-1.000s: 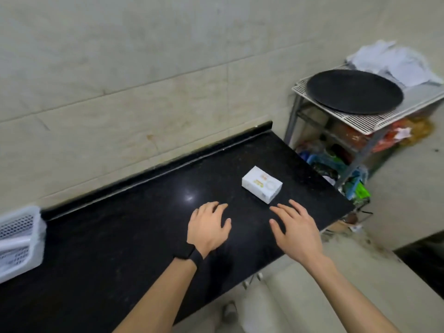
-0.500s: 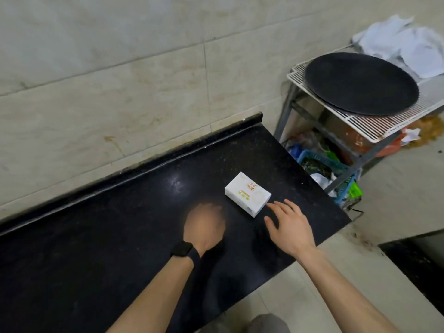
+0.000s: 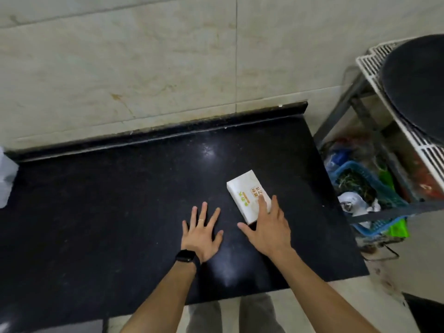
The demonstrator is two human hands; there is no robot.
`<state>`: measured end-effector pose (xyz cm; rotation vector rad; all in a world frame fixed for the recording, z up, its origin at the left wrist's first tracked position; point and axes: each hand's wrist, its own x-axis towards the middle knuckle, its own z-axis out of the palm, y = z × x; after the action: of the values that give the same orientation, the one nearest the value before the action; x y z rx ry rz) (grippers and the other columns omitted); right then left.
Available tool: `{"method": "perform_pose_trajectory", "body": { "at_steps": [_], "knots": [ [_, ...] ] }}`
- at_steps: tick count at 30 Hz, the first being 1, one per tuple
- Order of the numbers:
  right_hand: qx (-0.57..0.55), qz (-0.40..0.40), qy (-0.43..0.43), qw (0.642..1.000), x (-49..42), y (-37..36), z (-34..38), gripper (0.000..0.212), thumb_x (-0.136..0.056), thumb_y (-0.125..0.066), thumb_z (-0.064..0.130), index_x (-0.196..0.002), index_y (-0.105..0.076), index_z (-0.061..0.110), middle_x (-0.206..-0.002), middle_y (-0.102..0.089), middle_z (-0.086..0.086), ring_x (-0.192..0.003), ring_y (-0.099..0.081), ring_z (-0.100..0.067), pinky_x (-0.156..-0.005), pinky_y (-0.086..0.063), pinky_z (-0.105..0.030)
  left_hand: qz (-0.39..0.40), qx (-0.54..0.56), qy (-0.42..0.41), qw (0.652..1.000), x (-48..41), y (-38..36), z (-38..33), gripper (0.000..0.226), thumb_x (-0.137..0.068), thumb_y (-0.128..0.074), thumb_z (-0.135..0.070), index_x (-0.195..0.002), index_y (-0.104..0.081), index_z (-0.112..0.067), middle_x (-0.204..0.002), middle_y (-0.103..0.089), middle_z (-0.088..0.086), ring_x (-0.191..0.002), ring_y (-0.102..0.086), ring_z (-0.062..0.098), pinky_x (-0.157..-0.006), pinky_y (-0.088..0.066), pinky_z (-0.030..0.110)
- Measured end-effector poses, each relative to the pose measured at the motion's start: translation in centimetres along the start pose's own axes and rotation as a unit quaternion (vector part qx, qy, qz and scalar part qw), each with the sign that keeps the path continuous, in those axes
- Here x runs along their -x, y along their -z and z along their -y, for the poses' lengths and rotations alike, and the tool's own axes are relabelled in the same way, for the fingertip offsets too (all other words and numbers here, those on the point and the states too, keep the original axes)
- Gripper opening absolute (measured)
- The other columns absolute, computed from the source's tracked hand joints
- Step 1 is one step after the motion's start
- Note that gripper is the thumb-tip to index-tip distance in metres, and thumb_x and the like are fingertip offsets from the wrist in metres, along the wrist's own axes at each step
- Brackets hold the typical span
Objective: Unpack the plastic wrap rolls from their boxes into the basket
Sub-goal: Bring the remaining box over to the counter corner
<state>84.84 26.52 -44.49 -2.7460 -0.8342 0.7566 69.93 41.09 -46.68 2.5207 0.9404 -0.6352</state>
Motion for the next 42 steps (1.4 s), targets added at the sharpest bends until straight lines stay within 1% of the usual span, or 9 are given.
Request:
{"method": "perform_pose_trajectory", "body": {
  "at_steps": [3, 6, 11, 17, 23, 29, 33, 37, 42],
  "knots": [
    [0.000, -0.021, 0.012, 1.000, -0.5, -0.2, -0.3, 0.094, -0.086, -0.051, 0.070, -0.153, -0.005, 0.023, -0.159, -0.013, -0.020, -0.136, -0.036, -0.040, -0.104, -0.043, -0.051, 0.011, 0.018, 0.016, 1.000, -0.3, 0.4, -0.5, 0.071, -0.093, -0.033, -0.060, -0.153, 0.004, -0.048, -0.162, 0.024, -0.009, -0.150, 0.021, 0.025, -0.119, -0.004, 0.059],
    [0.000, -0.023, 0.035, 0.999, -0.7, 0.2, -0.7, 0.089, -0.086, -0.055, 0.066, -0.150, -0.012, 0.021, -0.149, -0.026, -0.017, -0.122, -0.044, -0.036, -0.093, -0.049, -0.046, 0.027, 0.032, 0.024, 0.999, -0.2, 1.3, -0.8, 0.070, -0.095, -0.038, -0.053, -0.154, -0.003, -0.046, -0.164, 0.017, -0.007, -0.151, 0.013, 0.026, -0.120, -0.008, 0.057],
    [-0.080, 0.005, 0.072, 0.994, -0.5, 1.9, -2.2, 0.085, -0.083, -0.064, 0.058, -0.147, -0.019, 0.024, -0.144, -0.035, -0.013, -0.122, -0.047, -0.035, -0.094, -0.050, -0.046, 0.000, 0.089, 0.080, 0.993, 3.1, 2.2, 0.0, 0.065, -0.094, -0.043, -0.046, -0.154, -0.018, -0.039, -0.164, -0.019, 0.004, -0.151, -0.013, 0.026, -0.121, -0.013, 0.049],
    [-0.097, 0.071, 0.144, 0.982, 4.2, 1.3, 0.7, 0.093, -0.073, -0.053, 0.071, -0.150, -0.014, 0.038, -0.144, -0.039, -0.003, -0.121, -0.052, -0.026, -0.091, -0.049, -0.037, -0.075, 0.157, 0.173, 0.969, 10.3, 3.1, 6.6, 0.067, -0.093, -0.046, -0.044, -0.154, -0.020, -0.037, -0.153, -0.039, 0.002, -0.143, -0.030, 0.026, -0.116, -0.025, 0.044],
    [-0.046, 0.132, 0.246, 0.959, 9.9, -3.0, 10.7, 0.090, -0.076, -0.055, 0.069, -0.151, -0.015, 0.038, -0.146, -0.038, -0.001, -0.121, -0.054, -0.025, -0.089, -0.048, -0.033, -0.106, 0.218, 0.294, 0.924, 20.4, 0.8, 15.3, 0.066, -0.092, -0.048, -0.042, -0.154, -0.023, -0.035, -0.148, -0.045, 0.005, -0.138, -0.038, 0.028, -0.112, -0.032, 0.042],
    [-0.011, 0.158, 0.349, 0.924, 17.2, -8.0, 23.2, 0.089, -0.078, -0.054, 0.071, -0.152, -0.017, 0.039, -0.147, -0.037, 0.000, -0.127, -0.049, -0.025, -0.097, -0.049, -0.040, -0.148, 0.244, 0.360, 0.888, 32.0, -2.3, 25.3, 0.062, -0.093, -0.043, -0.045, -0.152, -0.027, -0.033, -0.145, -0.048, 0.006, -0.132, -0.044, 0.028, -0.107, -0.038, 0.042],
    [-0.001, 0.166, 0.394, 0.904, 22.1, -11.2, 30.3, 0.091, -0.076, -0.056, 0.072, -0.152, -0.017, 0.039, -0.150, -0.035, 0.002, -0.125, -0.051, -0.024, -0.095, -0.049, -0.040, -0.185, 0.199, 0.382, 0.883, 39.0, -3.7, 31.7, 0.053, -0.095, -0.041, -0.047, -0.145, -0.040, -0.030, -0.143, -0.050, 0.001, -0.132, -0.043, 0.025, -0.109, -0.035, 0.041],
    [0.000, 0.165, 0.450, 0.878, 26.0, -13.0, 36.9, 0.090, -0.076, -0.060, 0.068, -0.152, -0.020, 0.040, -0.150, -0.036, 0.005, -0.123, -0.053, -0.020, -0.093, -0.050, -0.038, -0.218, 0.180, 0.403, 0.870, 44.3, -4.2, 37.2, 0.052, -0.097, -0.038, -0.050, -0.145, -0.039, -0.031, -0.149, -0.044, -0.001, -0.138, -0.037, 0.024, -0.114, -0.027, 0.041],
    [0.011, 0.154, 0.508, 0.847, 28.7, -14.1, 44.9, 0.087, -0.080, -0.062, 0.065, -0.152, -0.022, 0.039, -0.149, -0.036, 0.007, -0.123, -0.054, -0.019, -0.092, -0.051, -0.038, -0.269, 0.180, 0.446, 0.835, 47.9, -3.5, 43.1, 0.053, -0.097, -0.041, -0.049, -0.146, -0.040, -0.030, -0.151, -0.043, -0.002, -0.144, -0.030, 0.023, -0.117, -0.025, 0.045]
  ]
}}
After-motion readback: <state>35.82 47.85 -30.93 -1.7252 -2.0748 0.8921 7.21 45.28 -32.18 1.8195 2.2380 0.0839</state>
